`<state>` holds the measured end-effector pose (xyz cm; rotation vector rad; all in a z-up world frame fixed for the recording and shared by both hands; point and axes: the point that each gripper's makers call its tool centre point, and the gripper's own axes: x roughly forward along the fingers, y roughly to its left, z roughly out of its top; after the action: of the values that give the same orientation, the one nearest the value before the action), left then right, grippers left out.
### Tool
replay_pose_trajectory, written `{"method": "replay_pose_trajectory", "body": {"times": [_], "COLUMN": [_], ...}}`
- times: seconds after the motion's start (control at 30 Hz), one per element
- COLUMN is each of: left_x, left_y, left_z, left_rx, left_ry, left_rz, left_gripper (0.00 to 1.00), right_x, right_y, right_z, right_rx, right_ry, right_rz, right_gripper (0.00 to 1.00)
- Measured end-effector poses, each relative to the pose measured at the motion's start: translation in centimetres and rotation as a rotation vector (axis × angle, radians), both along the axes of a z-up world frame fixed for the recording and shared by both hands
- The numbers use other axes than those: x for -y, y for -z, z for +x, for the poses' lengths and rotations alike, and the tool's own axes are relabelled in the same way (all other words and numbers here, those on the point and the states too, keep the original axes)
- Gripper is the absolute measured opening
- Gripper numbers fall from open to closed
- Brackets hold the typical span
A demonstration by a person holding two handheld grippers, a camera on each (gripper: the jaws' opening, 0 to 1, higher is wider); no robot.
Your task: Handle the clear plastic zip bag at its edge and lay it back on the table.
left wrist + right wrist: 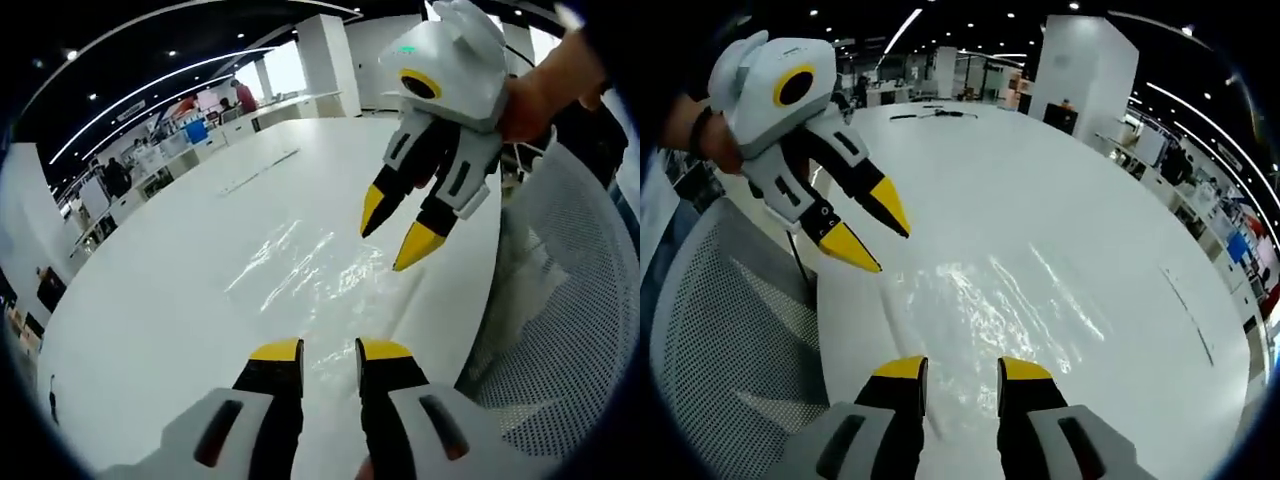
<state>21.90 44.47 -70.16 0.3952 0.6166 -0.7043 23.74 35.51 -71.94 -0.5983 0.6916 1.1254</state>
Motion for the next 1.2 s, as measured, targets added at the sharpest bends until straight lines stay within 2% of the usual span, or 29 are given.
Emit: {"method": "replay_pose_trajectory", "body": {"times": [0.13, 0.17, 0.33, 0.47, 0.53, 0.67, 0.73, 0.8, 0.87, 1.0, 1.2], "left_x": [-1.0, -1.2, -2.1, -2.1, -2.2, -3.5, -3.6, -4.1, -3.9, -3.9, -3.5], "left_y": [-0.1, -0.2, -0.7, -1.4, -1.7, -1.4, -1.3, -1.1, -1.0, -1.1, -1.2], "left_z": [-0.2, -0.4, -1.0, -1.6, -1.9, -1.5, -1.9, -2.0, -2.5, -3.1, -3.9], "left_rx": [-0.005, -0.013, -0.021, -0.029, -0.031, -0.019, -0.031, -0.033, -0.044, -0.049, -0.055], "left_ry": [-0.029, -0.045, -0.079, -0.097, -0.105, -0.137, -0.158, -0.164, -0.167, -0.173, -0.176], "left_rz": [-0.017, -0.043, -0.09, -0.134, -0.148, -0.159, -0.193, -0.195, -0.21, -0.225, -0.252], "left_gripper": [0.21, 0.22, 0.26, 0.31, 0.33, 0.38, 0.4, 0.42, 0.44, 0.46, 0.5], "right_x": [0.8, 1.0, 2.2, 3.1, 3.5, 4.3, 4.8, 5.3, 5.9, 6.9, 8.7], "right_y": [-0.6, -0.6, -0.6, -0.6, -0.8, -1.1, -1.3, -1.6, -1.8, -2.5, -2.6], "right_z": [-0.2, -0.3, -0.7, -0.8, -0.7, -0.8, -1.0, -1.3, -1.5, -1.9, -2.5], "right_rx": [-0.008, -0.002, -0.009, -0.016, -0.003, -0.016, -0.017, -0.023, -0.029, -0.062, -0.084], "right_ry": [0.035, 0.036, 0.062, 0.094, 0.118, 0.16, 0.175, 0.194, 0.219, 0.303, 0.368], "right_rz": [0.032, 0.035, 0.055, 0.081, 0.098, 0.135, 0.153, 0.169, 0.189, 0.286, 0.323], "right_gripper": [0.29, 0.29, 0.38, 0.4, 0.45, 0.52, 0.54, 0.57, 0.59, 0.65, 0.72]}}
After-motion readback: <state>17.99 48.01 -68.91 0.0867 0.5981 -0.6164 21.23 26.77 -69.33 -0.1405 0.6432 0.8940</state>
